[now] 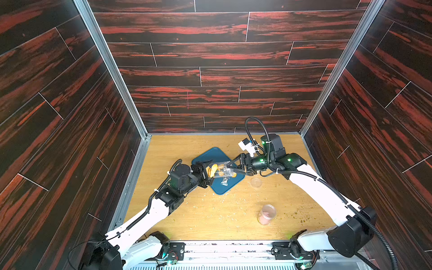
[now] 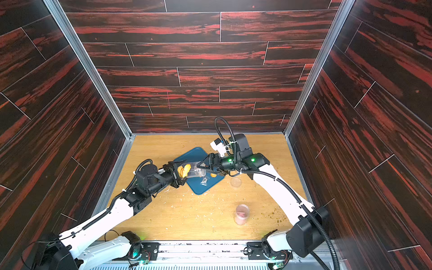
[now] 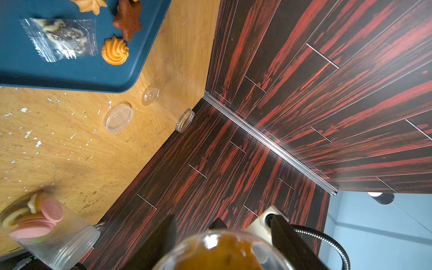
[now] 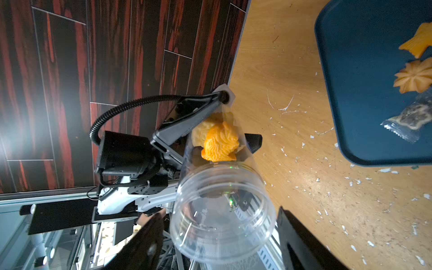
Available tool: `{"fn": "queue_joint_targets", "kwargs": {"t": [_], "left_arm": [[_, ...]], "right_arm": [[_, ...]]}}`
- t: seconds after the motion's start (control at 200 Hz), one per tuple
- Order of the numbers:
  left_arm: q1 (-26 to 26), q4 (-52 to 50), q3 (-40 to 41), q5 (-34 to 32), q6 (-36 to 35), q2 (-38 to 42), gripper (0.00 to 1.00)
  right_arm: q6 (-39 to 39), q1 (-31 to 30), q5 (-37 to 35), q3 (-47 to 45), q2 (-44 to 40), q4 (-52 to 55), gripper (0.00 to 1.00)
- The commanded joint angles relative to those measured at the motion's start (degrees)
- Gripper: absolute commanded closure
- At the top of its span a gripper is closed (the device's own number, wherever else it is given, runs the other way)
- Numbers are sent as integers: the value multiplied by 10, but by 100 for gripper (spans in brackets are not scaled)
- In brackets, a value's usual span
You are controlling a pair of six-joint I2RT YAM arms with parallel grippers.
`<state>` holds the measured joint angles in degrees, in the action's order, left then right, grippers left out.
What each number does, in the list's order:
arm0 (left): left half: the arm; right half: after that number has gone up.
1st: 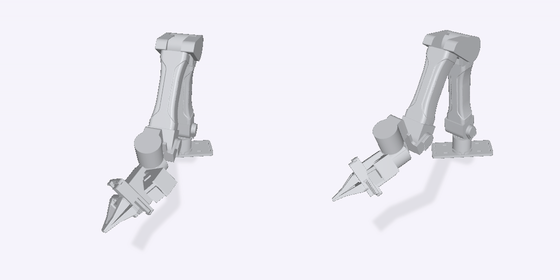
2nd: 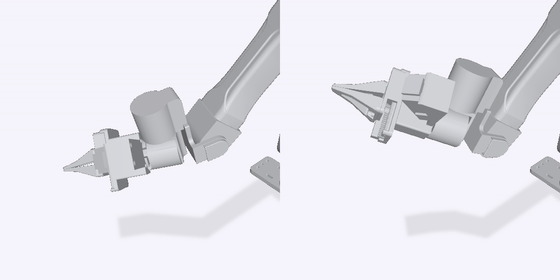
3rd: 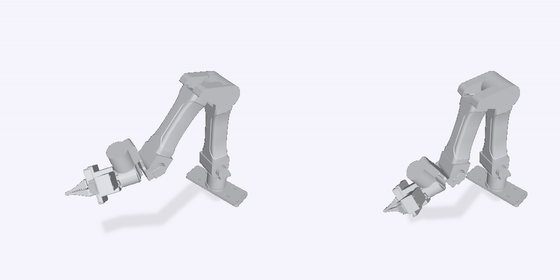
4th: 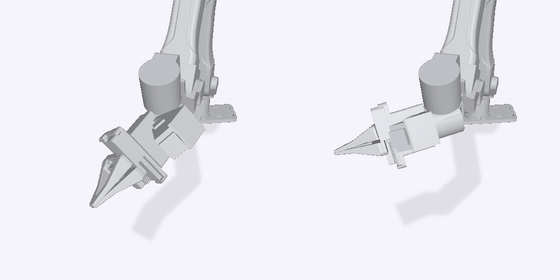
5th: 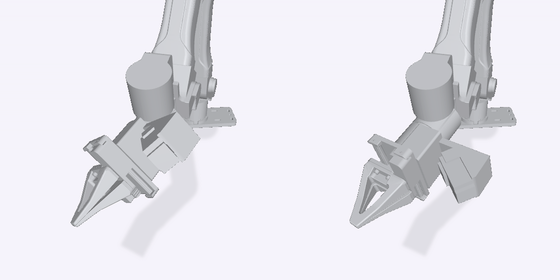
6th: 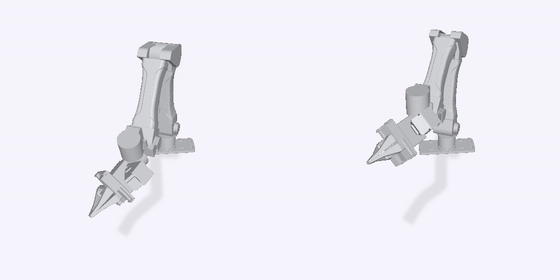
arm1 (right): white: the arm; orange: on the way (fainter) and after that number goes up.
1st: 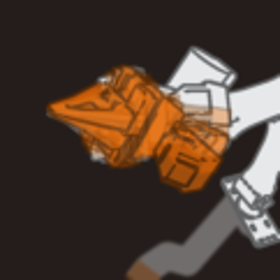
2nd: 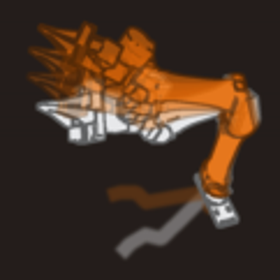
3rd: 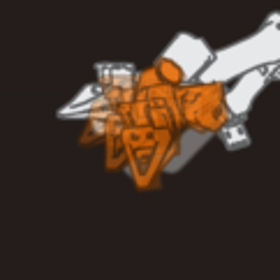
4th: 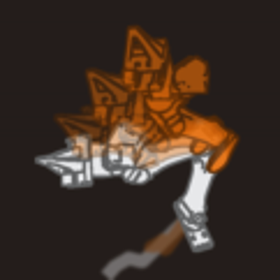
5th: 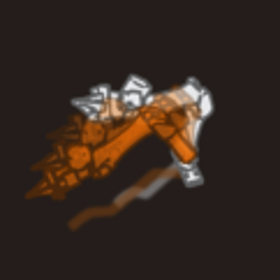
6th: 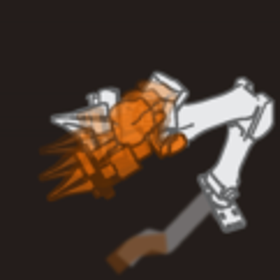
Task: Pour the cookies out of the jar
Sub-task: Open the lid of the jar.
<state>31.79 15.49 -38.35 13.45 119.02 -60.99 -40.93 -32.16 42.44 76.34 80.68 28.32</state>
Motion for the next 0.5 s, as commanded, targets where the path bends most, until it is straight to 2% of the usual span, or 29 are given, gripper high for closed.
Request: {"fn": "queue_joint_targets", "kwargs": {"t": [0.0, 0.276, 0.496], "left_arm": [[1, 24, -1, -3, 22, 11, 41], [1, 29, -5, -1, 22, 7, 41], [1, 26, -1, -5, 23, 12, 42]], "right_arm": [[-1, -5, 5, 0, 14, -11, 14], [-9, -13, 12, -2, 27, -26, 12], [-12, -16, 19, -1, 33, -34, 17]]}}
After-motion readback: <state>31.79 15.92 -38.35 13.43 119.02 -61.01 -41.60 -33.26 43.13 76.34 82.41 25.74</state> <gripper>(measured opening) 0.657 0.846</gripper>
